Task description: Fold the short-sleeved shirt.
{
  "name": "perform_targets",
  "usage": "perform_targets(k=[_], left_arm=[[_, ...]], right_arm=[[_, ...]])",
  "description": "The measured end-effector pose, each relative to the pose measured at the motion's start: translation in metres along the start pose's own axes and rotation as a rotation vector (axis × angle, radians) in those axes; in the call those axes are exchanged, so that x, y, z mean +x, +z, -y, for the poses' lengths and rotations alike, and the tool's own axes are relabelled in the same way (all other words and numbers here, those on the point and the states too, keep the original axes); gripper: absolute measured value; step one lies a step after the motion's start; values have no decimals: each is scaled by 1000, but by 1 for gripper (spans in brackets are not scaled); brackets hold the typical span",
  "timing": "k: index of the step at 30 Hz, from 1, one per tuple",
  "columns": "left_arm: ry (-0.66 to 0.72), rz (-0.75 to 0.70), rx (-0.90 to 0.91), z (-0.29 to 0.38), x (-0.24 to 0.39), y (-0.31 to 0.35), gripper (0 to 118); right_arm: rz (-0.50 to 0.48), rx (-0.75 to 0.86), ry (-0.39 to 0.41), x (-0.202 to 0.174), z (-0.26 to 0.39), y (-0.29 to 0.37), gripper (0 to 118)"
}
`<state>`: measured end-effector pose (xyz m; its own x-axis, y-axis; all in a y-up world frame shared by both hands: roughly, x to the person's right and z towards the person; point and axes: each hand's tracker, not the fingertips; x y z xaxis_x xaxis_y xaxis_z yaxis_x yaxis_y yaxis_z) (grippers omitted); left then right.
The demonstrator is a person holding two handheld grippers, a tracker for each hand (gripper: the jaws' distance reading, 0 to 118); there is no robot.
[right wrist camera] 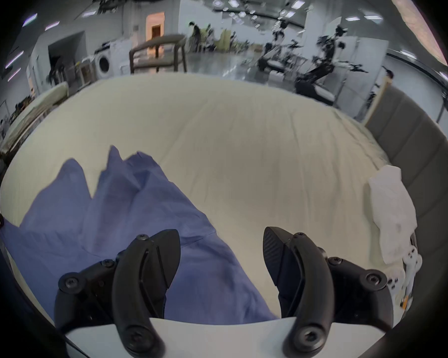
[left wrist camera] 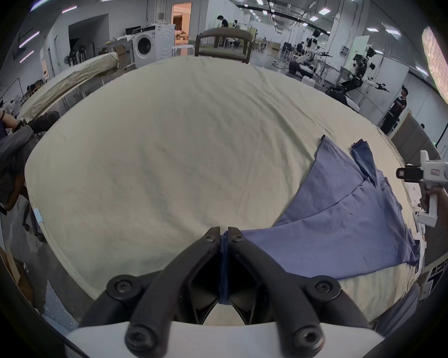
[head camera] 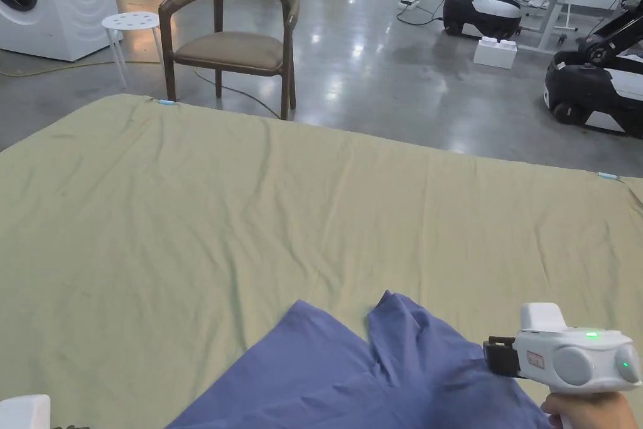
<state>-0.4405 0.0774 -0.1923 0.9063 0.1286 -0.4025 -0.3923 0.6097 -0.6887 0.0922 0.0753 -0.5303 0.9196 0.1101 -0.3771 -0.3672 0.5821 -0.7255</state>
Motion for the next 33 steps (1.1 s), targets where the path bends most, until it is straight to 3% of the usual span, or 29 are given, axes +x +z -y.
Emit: perform_targets(k=[9,13,15,18,21,24,33], left_arm=[[-12,-33,-18,5,13,5,0],[-4,-37,-25,6,11,4,0],[-9,-39,-25,6,16,6,0],[-22,-47,-32,8,21,7,0],[-25,-51,-27,10,24,9,0],[-31,-53,-17,9,24,11,0],[-45,-10,145,-7,37,42,0]], right_arm=[[-91,-125,42,-6,-11,-68,72],[-73,-138,60,-11,-12,-69,70],[-86,-136,69,-12,-12,-67,62],[-95,-130,112,-23,-12,-66,41],[-87,-118,130,-29,-14,-64,2],[-79,-103,116,-28,-13,-52,2],[-3,214,41,-7,-19,74,1]])
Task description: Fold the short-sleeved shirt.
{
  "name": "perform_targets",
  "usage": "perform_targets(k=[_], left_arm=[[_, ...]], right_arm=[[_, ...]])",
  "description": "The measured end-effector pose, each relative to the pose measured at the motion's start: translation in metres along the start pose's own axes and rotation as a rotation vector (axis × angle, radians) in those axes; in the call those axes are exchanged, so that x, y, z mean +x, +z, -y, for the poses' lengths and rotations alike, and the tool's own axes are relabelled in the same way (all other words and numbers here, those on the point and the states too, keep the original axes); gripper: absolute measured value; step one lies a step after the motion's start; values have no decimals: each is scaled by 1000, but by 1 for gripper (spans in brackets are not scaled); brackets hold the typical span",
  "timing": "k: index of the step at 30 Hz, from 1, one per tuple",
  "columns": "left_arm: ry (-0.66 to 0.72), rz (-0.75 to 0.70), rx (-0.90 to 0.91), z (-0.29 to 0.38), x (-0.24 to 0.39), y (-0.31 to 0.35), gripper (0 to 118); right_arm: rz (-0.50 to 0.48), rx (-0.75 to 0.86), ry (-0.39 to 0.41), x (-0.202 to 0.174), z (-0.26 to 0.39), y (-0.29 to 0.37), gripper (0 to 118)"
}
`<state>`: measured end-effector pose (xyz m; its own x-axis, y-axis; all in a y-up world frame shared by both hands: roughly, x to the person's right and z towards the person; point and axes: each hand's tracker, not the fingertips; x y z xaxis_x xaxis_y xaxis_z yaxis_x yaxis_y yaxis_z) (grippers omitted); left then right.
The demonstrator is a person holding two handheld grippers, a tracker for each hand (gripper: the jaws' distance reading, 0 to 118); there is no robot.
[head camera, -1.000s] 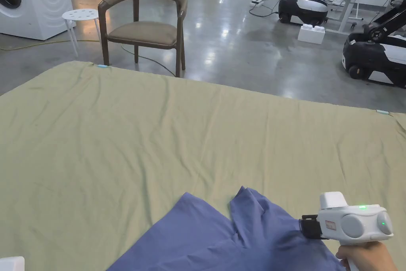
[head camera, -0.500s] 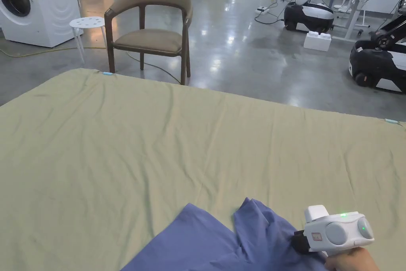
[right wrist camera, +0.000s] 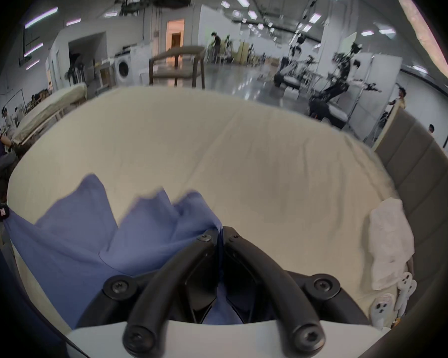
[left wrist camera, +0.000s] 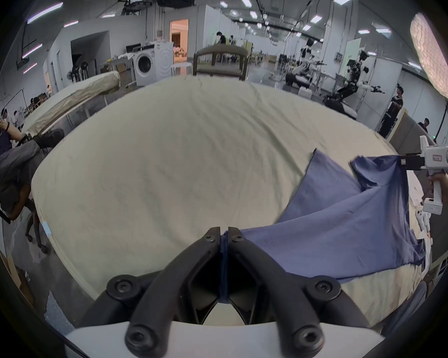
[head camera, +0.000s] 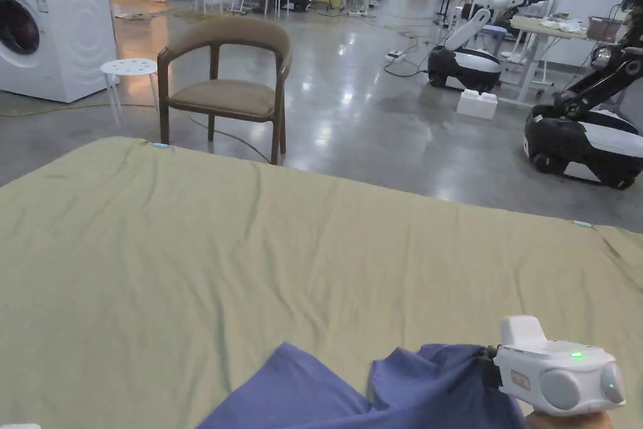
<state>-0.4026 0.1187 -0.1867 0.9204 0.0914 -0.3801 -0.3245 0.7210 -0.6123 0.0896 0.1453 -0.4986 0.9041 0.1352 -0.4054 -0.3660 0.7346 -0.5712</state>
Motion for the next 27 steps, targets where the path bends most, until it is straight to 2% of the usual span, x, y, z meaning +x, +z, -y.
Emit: perform_targets(k=[2,7,12,15,22,27], left_arm=[[-16,17,59,-14,4,8,0],[-77,68,173,-74,24,25,0],[-133,112,322,-151,55,47,0],[-136,157,387,-201,74,62,0],[-187,163,490,-297,118,95,0],[-209,163,531,-349,136,110,0]], right_arm=[[51,64,0,7,-7,32,1],[139,238,-88,39,-32,115,1],[211,362,-133,73,-65,187,1],[285,444,-130,86,-84,226,1],[365,545,-162,109,-128,285,1],[378,578,-202,119,-159,301,1]])
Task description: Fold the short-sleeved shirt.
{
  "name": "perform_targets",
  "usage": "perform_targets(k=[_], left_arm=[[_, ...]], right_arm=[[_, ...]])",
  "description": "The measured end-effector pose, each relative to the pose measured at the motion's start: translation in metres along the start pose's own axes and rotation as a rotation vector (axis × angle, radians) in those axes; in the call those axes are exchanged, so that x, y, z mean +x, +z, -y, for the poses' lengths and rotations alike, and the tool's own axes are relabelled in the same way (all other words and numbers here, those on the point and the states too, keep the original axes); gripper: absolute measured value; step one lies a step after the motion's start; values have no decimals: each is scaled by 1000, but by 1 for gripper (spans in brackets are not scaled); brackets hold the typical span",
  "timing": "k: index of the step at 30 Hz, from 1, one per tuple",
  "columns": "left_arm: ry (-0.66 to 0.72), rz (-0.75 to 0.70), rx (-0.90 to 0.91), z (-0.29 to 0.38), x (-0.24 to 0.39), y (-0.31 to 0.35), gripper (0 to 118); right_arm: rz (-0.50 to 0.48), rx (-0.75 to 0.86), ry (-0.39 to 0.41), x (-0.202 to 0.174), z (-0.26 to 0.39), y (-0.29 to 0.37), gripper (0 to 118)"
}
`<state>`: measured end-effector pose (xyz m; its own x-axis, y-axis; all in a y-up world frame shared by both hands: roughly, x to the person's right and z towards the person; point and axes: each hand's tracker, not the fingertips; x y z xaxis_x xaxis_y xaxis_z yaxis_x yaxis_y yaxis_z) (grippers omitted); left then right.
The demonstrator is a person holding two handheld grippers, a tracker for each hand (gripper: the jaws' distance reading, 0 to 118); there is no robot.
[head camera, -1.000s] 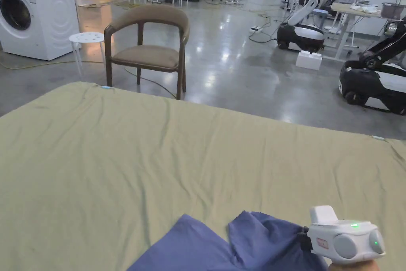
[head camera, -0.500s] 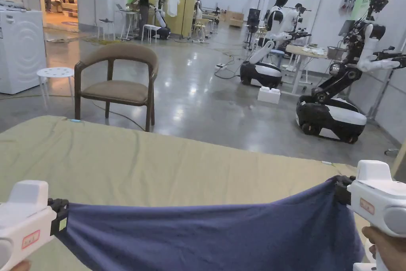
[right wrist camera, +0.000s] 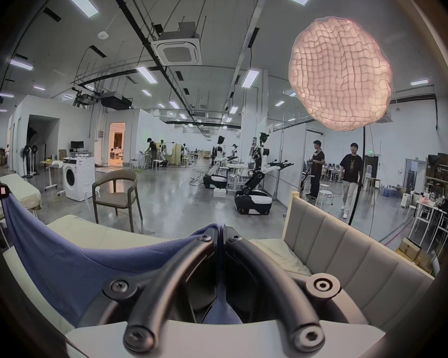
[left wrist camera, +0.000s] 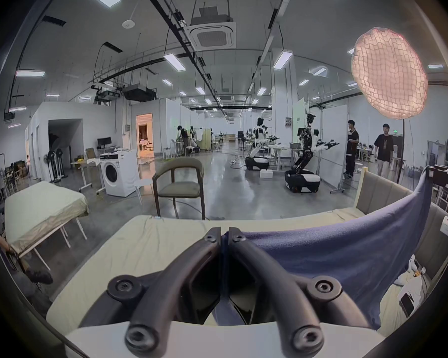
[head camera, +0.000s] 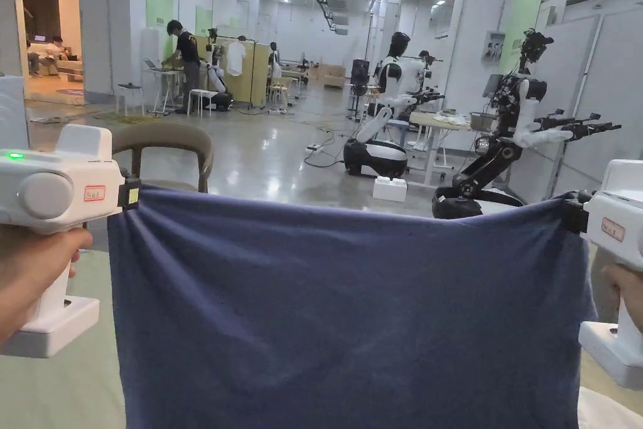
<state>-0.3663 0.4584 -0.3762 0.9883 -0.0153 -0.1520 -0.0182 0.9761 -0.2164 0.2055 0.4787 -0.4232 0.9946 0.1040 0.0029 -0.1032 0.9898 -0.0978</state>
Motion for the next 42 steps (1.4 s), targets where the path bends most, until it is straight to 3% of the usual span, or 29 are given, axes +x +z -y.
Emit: perform_targets(k=[11,24,32,42], left_arm=[[-61,-26,19,-73,-9,-50,0],[-58,-58,80,-116,-14,-98,0],[-69,-51,46,-57,-15,-109,0],[-3,16,-81,100,-17,-65,0]], right_arm=[[5,39,-31,-2,-56,-58,1],[15,116,26,-15,-90,-107,1],[-10,90,40,-19,-38,-102,1],[-19,-70,66,-21,94,-29,1]])
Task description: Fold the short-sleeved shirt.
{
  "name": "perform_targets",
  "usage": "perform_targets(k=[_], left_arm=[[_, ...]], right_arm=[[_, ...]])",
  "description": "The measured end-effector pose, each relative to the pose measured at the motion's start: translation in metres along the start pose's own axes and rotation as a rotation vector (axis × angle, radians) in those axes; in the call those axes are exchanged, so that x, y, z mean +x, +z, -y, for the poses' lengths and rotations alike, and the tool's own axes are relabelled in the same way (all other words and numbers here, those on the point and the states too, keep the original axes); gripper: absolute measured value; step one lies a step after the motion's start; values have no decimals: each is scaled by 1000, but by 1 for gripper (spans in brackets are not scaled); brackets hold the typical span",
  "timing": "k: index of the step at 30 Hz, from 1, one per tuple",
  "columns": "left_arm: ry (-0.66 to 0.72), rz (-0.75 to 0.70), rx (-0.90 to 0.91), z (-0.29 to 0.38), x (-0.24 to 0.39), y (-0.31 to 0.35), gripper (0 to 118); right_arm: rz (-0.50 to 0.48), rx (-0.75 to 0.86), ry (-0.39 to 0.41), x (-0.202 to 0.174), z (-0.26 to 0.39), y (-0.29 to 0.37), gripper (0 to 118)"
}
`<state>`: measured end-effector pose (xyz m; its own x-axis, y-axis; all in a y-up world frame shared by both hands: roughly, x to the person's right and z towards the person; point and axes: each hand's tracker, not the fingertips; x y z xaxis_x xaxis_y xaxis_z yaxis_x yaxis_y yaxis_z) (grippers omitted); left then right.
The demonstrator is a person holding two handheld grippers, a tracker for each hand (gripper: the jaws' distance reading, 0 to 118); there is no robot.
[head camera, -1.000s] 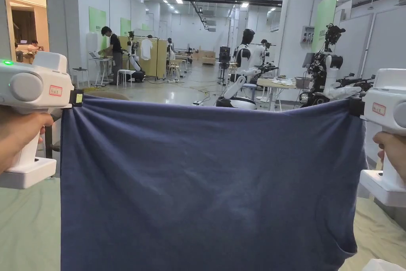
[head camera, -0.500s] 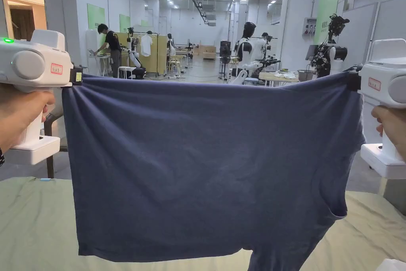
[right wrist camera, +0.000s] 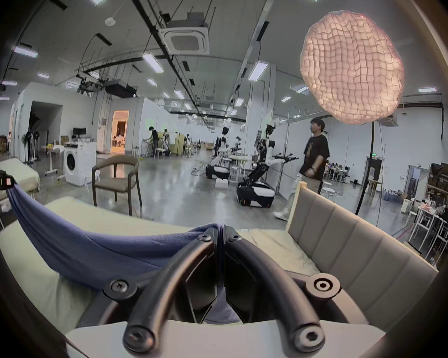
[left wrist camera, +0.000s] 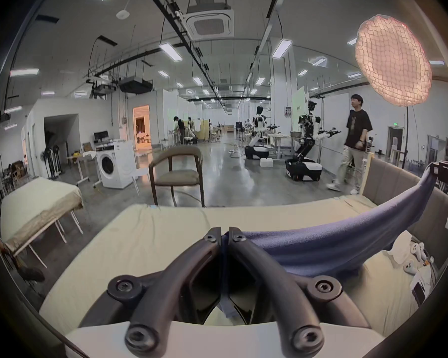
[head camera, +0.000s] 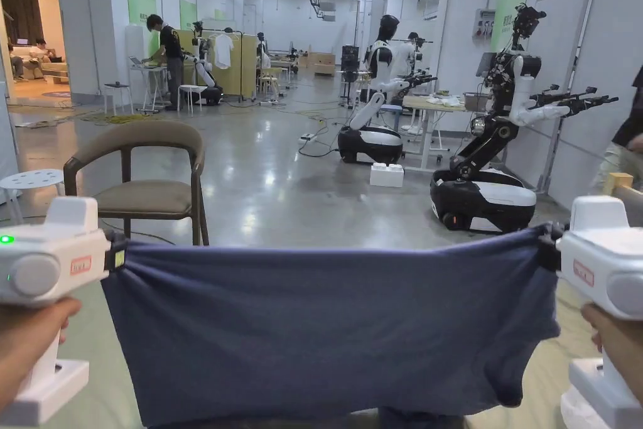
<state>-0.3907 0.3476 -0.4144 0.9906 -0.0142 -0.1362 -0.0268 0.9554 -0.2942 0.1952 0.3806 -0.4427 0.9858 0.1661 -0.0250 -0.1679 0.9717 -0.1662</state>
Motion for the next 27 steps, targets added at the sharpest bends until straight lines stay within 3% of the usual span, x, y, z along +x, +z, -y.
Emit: perform_targets(k=[11,17,27], left_arm=[[32,60,7,106,-3,123,0],[30,64,-19,152,-15,175,0],[-1,54,-221,252,-28,220,0]], right_arm=[[3,-120,31,15,116,125,1],[-13,-186,3,13,158,196,1],[-53,-414,54,-4,236,244,1]])
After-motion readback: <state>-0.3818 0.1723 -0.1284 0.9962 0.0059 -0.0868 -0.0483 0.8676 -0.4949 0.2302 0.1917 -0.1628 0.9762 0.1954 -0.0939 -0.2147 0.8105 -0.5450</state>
